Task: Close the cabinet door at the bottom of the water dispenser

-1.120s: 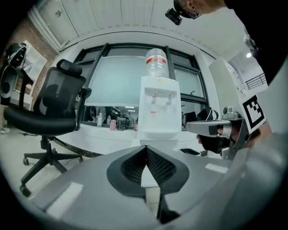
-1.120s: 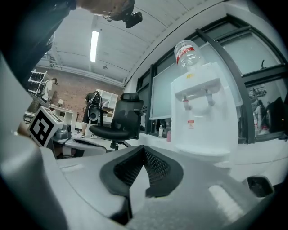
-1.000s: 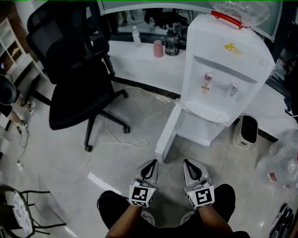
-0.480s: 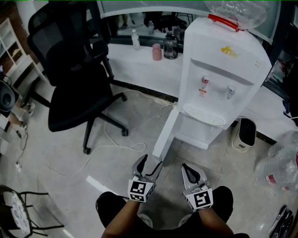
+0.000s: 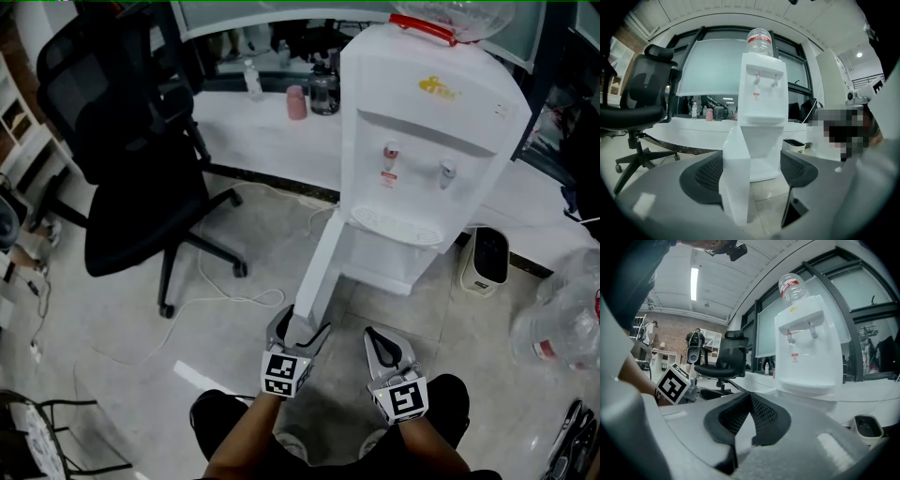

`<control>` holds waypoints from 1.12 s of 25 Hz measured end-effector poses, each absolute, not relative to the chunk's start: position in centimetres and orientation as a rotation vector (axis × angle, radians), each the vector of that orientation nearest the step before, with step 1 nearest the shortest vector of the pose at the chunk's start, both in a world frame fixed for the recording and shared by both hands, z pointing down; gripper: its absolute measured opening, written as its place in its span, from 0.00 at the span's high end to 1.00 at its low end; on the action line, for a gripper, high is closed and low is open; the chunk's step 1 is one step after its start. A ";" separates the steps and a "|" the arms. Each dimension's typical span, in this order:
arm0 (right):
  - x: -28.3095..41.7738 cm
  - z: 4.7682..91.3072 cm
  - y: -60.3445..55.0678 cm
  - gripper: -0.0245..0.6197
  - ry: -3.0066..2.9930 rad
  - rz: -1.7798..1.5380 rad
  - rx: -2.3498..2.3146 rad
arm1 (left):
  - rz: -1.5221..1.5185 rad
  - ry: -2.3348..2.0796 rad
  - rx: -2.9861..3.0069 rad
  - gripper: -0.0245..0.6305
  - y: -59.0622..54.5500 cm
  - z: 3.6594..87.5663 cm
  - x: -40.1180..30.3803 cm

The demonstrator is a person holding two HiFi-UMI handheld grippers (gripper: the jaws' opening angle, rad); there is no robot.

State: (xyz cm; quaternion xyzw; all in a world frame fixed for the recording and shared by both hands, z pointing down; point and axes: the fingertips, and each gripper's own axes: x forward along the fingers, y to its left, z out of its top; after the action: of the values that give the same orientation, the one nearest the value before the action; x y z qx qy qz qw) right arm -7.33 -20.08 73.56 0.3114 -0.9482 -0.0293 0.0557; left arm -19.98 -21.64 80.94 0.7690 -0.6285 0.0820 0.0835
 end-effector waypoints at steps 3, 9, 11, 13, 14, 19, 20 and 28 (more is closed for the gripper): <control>-7.0 73.5 -20.2 0.95 -2.872 -0.079 0.953 | 0.254 -1.888 2.290 0.35 -21.8 81.0 -20.1; -6.7 72.7 -21.0 0.95 -2.856 -0.192 0.916 | 0.304 -1.866 2.331 0.34 -21.6 81.0 -19.0; -7.0 72.5 -21.5 0.95 -2.860 -0.226 0.881 | 0.307 -1.850 2.351 0.35 -21.5 81.0 -18.4; -7.0 72.1 -22.1 0.95 -2.846 -0.275 0.861 | 0.304 -1.828 2.370 0.35 -21.4 81.1 -17.5; -7.0 71.8 -22.3 0.95 -2.829 -0.311 0.853 | 0.301 -1.819 2.377 0.35 -21.4 81.1 -17.1; -6.3 71.9 -22.8 0.95 -2.799 -0.355 0.888 | 0.228 -1.761 2.401 0.37 -21.3 80.8 -15.3; -6.1 72.1 -22.8 0.95 -2.801 -0.337 0.905 | 0.212 -1.748 2.407 0.37 -21.3 80.7 -14.9; -3.0 73.8 -23.7 0.95 -2.790 -0.207 1.040 | 0.220 -1.679 2.483 0.37 -21.7 80.8 -12.0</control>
State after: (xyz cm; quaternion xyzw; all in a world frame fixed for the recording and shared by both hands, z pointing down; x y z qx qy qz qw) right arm -2.95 -23.66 73.79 0.3473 -0.9319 -0.0691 0.0783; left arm -12.04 -21.65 80.79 0.8243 -0.5573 0.0730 0.0680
